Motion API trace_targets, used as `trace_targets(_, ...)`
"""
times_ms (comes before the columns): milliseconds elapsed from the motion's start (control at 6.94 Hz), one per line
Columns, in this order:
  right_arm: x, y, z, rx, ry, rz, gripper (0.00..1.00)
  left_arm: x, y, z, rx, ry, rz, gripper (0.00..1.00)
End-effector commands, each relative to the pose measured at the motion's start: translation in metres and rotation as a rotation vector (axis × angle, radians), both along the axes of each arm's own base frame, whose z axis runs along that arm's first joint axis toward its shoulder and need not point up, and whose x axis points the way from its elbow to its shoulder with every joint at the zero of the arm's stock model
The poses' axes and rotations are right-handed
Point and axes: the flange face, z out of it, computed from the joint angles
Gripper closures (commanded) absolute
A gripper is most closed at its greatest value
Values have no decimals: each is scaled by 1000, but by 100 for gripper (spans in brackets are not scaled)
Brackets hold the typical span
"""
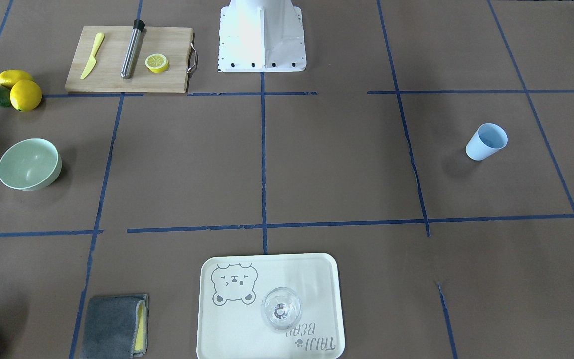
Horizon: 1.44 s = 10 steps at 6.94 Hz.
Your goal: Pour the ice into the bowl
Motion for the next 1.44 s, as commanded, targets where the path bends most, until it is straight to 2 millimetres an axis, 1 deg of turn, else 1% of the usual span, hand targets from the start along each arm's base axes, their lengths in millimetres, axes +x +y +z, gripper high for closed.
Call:
trace_targets(0,-3,0,-1,1,-5,-6,0,5,-3,-5,44,1,11,0)
trace_targets(144,-6,1,0,1,-5,-12,0,6,-2,-1,38,1,12,0)
trace_targets(288,-6,5,1,-3,-12,-13,0,6,-2,-2,38,4,12,0)
trace_targets(432,-6,15,7,0,-29,-13,0,6,-3,-7,45,12,13,0)
trace_targets(576,-22,24,12,35,-78,-41,0,8,-3,-3,41,12,16,0)
trace_targets(720,-35,35,12,11,-152,-18,0,8,-2,-3,37,11,15,0)
trace_targets(864,-63,34,4,-37,-150,31,0,8,-2,-2,36,10,16,0)
trace_targets(1008,-96,33,0,-76,-88,106,0,8,-1,1,30,7,17,0)
trace_targets(1152,-123,35,-6,-71,-87,165,0,8,3,3,27,7,17,0)
trace_targets(1296,-136,47,-1,-87,-105,178,4,8,5,3,27,6,17,0)
